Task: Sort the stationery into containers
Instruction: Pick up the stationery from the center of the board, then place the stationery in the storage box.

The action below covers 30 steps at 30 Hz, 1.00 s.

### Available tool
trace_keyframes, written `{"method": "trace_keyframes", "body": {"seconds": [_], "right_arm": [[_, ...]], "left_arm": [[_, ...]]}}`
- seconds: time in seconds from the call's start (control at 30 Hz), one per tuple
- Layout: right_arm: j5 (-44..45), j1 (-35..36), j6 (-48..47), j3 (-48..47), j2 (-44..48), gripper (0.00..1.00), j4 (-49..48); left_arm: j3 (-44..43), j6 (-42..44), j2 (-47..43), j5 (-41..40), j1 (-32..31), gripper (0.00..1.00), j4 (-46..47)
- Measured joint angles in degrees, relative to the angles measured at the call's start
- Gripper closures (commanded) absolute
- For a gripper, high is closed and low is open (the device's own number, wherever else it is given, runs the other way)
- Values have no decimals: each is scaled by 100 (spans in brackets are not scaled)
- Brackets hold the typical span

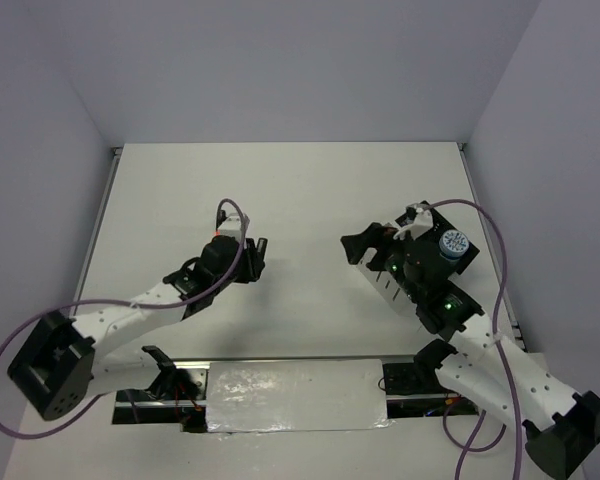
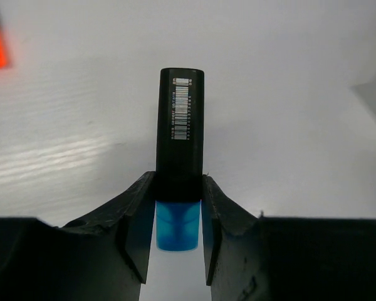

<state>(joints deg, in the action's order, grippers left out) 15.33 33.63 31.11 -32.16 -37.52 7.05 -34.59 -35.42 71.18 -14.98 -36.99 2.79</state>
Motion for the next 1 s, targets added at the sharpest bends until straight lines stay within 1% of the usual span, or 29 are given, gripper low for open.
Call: {"method": "trace_keyframes", "body": {"seconds": [0.13, 0.3, 0.47, 0.7, 0.73, 0.77, 0.8, 0.83, 0.87, 0.9, 0.93, 0.97, 1.0], "right_arm": [[-977, 203, 396, 186, -702, 3, -835], [-1506, 920, 654, 186, -1655, 4, -1698], [-1720, 1346, 750, 83, -2264, 6, -2240], [-1762, 1403, 848, -11, -2618, 8, -2712], [-1753, 1405, 848, -26, -2653, 9, -2756], [-1735, 1408, 846, -52, -2688, 12, -2776], [-1714, 1408, 841, -85, -2730, 16, -2802], [-1698, 1410, 831, -133, -2782, 26, -2809], [-1679, 1410, 815, -199, -2855, 33, -2828], [-1661, 1412, 813, -269, -2940, 42, -2848], [-1659, 1412, 817, -341, -3038, 66, -2896], [-1676, 1412, 798, -402, -3136, 85, -2953], [-1733, 1412, 822, -455, -3209, 99, -3008]], "left_arm": [[494, 356, -953, 656, -203, 100, 789], [1001, 629, -1718, 1294, -376, 100, 1497], [1058, 719, -1932, 1722, -437, 100, 1738], [1058, 719, -1958, 2153, -509, 100, 1926], [1058, 719, -1958, 2208, -533, 100, 1956], [1058, 719, -1958, 2258, -560, 100, 1980], [1058, 717, -1958, 2295, -590, 100, 2002], [1058, 717, -1958, 2323, -621, 100, 2026], [1058, 717, -1958, 2347, -645, 100, 2052], [1058, 717, -1958, 2378, -675, 100, 2087], [1058, 717, -1958, 2402, -704, 98, 2129], [1058, 719, -1956, 2417, -730, 85, 2153], [1058, 730, -1952, 2406, -752, 71, 2144]]}}
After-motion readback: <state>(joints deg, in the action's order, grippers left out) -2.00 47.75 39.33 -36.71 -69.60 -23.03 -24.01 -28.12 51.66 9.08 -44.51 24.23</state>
